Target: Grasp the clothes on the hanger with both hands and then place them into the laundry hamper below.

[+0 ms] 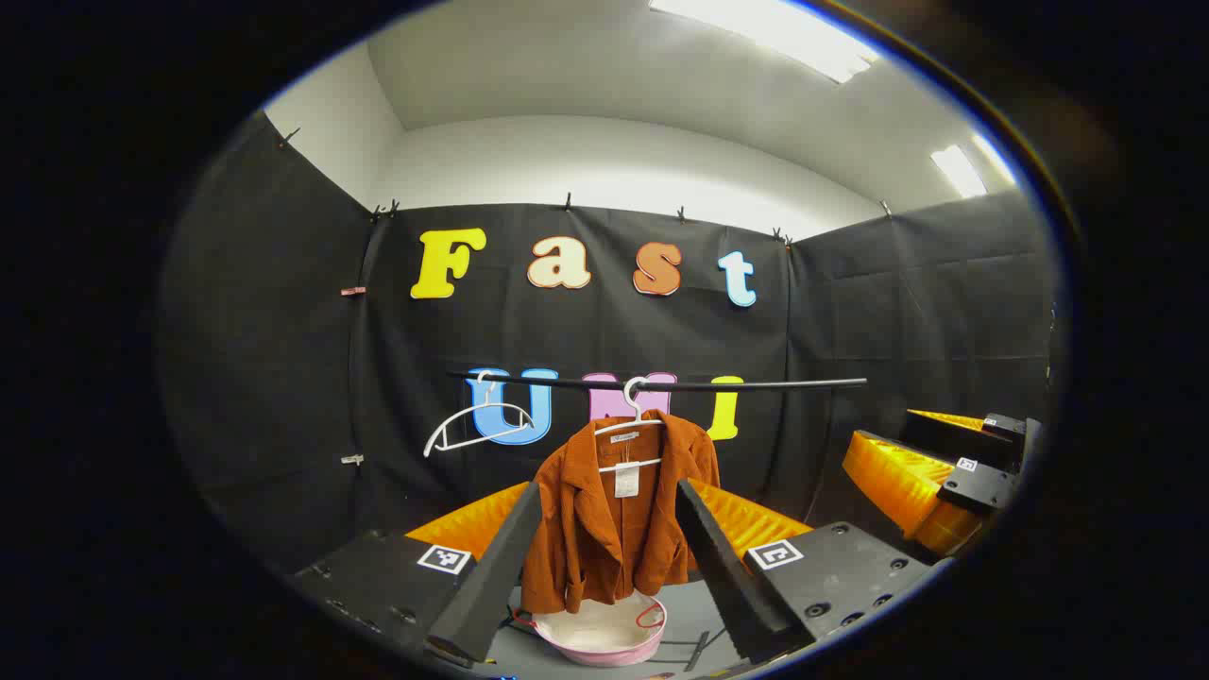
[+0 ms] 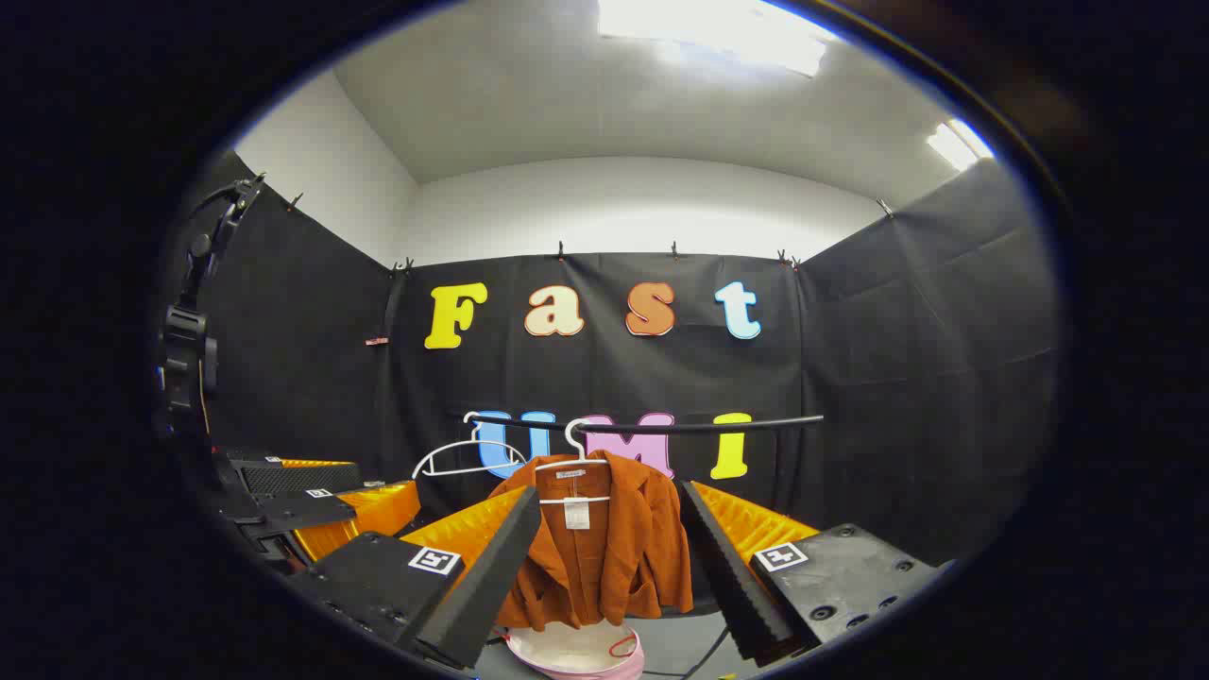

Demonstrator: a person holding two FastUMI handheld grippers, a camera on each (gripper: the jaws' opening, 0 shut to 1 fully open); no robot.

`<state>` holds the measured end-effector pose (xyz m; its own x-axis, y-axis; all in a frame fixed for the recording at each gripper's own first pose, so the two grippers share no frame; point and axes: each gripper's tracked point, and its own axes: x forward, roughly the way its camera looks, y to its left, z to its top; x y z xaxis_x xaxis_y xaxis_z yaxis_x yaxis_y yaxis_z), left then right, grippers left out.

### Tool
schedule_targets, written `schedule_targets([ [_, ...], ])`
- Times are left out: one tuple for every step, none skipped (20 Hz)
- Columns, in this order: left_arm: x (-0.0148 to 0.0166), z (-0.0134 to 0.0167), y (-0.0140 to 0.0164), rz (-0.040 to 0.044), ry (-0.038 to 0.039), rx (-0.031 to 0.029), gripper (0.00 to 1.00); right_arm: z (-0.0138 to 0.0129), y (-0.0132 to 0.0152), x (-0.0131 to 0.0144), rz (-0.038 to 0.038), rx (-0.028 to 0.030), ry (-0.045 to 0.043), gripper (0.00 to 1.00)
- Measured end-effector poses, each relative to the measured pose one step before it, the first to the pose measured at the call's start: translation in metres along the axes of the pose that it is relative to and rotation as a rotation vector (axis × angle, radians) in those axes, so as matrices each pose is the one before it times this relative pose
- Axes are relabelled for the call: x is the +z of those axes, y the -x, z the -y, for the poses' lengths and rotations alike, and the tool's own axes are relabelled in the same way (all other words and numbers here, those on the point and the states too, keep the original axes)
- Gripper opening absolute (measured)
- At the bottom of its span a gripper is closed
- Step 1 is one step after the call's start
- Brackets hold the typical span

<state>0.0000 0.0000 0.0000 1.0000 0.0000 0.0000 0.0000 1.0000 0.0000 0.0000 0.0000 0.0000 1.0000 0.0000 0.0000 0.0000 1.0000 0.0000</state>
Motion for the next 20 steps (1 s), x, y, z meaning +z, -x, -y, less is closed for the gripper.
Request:
schedule_targets([
  [0.00056,0.00059,-0.00127,0.00041,0.00435,0.00181,0.91,-0.00032,0.00054,-0.00167,-0.00512,0.00924,0.00076,0.97],
  [0.00312,0.00056,0.00048,0.00581,0.00251,0.00261,0.91,-0.00044,-0.00014,-0.00249,-0.00645,0.00538,0.00446,0.99],
  [0.00223,-0.00111,0.00047,0.00845,0.00178,0.00406,0.91,0.00022,-0.00136,-0.00133,-0.00515,0.00336,0.00512,0.99],
  [0.00367,0.00024,0.00056,0.00862,0.00267,0.00201,0.91,0.00000,-0.00001,-0.00114,-0.00501,0.00386,0.00145,0.99],
  [0.00133,0.00191,0.00077,0.00580,0.00361,-0.00367,0.91,-0.00033,0.00067,-0.00110,-0.00469,0.00439,-0.00315,0.97],
  [0.00121,0.00271,0.00041,0.00357,0.00507,-0.00518,0.91,0.00007,-0.00048,-0.00122,-0.00433,0.00229,-0.00596,0.99],
  [-0.00034,0.00147,-0.00003,0.00204,0.00375,-0.00376,0.94,-0.00038,-0.00076,-0.00116,-0.00395,0.00368,-0.00650,0.97],
  [0.00052,-0.00005,-0.00009,0.00235,0.00180,0.00111,0.92,-0.00009,-0.00110,-0.00083,-0.00217,0.00348,-0.00371,0.97],
  [-0.00051,-0.00040,0.00011,0.00014,-0.00040,0.00322,0.92,0.00179,0.00013,0.00014,-0.00082,-0.00013,0.00078,0.97],
  [0.00044,-0.00061,-0.00040,0.00157,0.00015,0.00353,0.92,0.00211,-0.00047,0.00055,0.00075,-0.00183,0.00412,0.97],
  [-0.00129,0.00035,-0.00200,-0.00027,0.00128,0.00214,0.92,0.00169,-0.00017,-0.00056,0.00094,-0.00208,0.00233,0.96],
  [0.00015,0.00140,-0.00020,-0.00133,0.00236,-0.00059,0.92,0.00113,-0.00005,-0.00041,-0.00001,-0.00015,-0.00271,0.97],
  [-0.00063,0.00156,-0.00026,0.00102,0.00173,-0.00047,0.92,0.00028,-0.00073,0.00054,-0.00014,0.00142,-0.00676,0.97],
  [0.00062,-0.00017,0.00014,0.00195,-0.00018,0.00101,0.92,0.00038,-0.00083,0.00019,0.00073,0.00055,-0.00689,0.97],
  [0.00012,-0.00078,-0.00086,0.00342,-0.00207,0.00311,0.92,0.00151,0.00004,-0.00021,-0.00028,-0.00073,-0.00355,0.97],
  [0.00072,-0.00047,-0.00018,0.00150,-0.00171,0.00298,0.92,0.00147,-0.00064,-0.00081,-0.00122,0.00020,0.00238,0.99],
  [-0.00174,0.00111,-0.00016,-0.00197,-0.00047,-0.00188,0.92,0.00184,-0.00042,-0.00090,-0.00251,-0.00239,0.00554,0.99],
  [0.00007,0.00081,-0.00003,-0.00404,0.00009,-0.00364,0.92,0.00139,-0.00082,-0.00014,-0.00138,-0.00258,0.00322,0.99],
  [-0.00077,0.00060,0.00015,-0.00109,0.00050,-0.00223,0.92,-0.00035,-0.00025,-0.00057,-0.00294,0.00039,-0.00262,0.99],
  [0.00084,0.00021,0.00056,-0.00034,-0.00110,-0.00042,0.92,-0.00063,0.00058,0.00053,-0.00228,0.00396,-0.00552,0.99],
])
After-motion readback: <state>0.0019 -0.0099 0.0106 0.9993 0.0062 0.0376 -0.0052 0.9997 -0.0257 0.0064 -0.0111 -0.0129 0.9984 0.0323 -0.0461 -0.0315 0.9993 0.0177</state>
